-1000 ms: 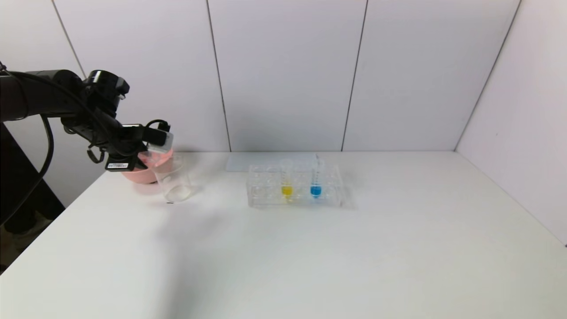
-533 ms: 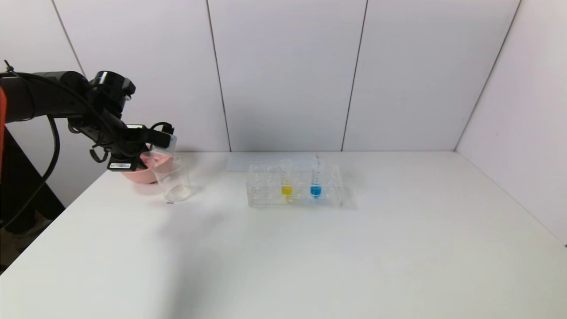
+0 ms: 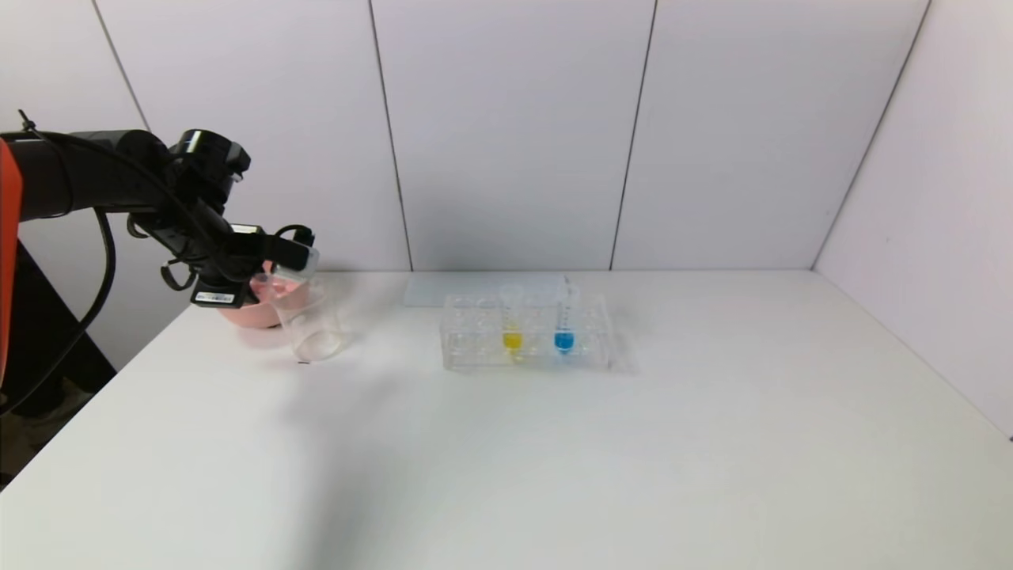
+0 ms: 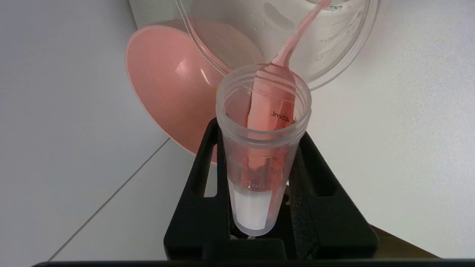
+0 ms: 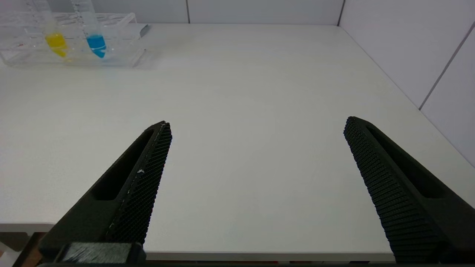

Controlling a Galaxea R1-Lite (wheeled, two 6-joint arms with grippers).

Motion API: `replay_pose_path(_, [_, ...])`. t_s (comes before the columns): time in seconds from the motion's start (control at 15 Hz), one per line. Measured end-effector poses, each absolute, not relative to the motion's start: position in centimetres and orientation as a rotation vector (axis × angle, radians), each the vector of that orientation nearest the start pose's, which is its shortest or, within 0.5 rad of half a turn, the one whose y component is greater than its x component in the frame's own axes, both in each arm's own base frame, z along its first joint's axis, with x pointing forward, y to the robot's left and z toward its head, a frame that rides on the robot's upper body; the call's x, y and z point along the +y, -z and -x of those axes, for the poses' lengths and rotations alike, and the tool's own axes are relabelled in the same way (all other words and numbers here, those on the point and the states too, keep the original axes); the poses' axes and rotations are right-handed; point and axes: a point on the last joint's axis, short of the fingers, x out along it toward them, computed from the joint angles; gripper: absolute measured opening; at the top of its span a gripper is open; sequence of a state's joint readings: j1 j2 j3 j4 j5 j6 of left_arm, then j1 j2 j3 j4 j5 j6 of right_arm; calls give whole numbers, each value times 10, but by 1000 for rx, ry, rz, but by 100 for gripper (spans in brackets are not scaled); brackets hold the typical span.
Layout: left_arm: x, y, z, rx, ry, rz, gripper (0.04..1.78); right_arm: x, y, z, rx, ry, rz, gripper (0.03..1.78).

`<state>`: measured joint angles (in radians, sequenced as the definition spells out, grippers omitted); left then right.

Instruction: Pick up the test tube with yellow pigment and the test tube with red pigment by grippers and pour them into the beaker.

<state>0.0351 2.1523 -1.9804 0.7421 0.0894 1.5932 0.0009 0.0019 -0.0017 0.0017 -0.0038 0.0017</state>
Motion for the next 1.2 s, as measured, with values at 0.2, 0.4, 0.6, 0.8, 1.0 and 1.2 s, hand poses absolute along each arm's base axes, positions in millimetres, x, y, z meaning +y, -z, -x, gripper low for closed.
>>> replay_pose_path(0.2, [14, -214, -413, 803, 636, -1502, 47, 0, -76, 23, 2, 4, -2, 170])
replay_pose_path(0.4, [14, -212, -413, 818, 626, -1510, 47, 0, -76, 23, 2, 3, -2, 170])
replay_pose_path(0.6, [12, -212, -413, 816, 629, -1512, 47, 0, -76, 23, 2, 3, -2, 170])
replay_pose_path(0.8, [12, -212, -413, 825, 622, -1520, 47, 0, -76, 23, 2, 3, -2, 170])
replay_pose_path(1.0, [9, -212, -413, 833, 615, -1530, 47, 0, -76, 23, 2, 3, -2, 170])
replay_pose_path(1.2, [9, -212, -413, 832, 616, -1531, 47, 0, -76, 23, 2, 4, -2, 170])
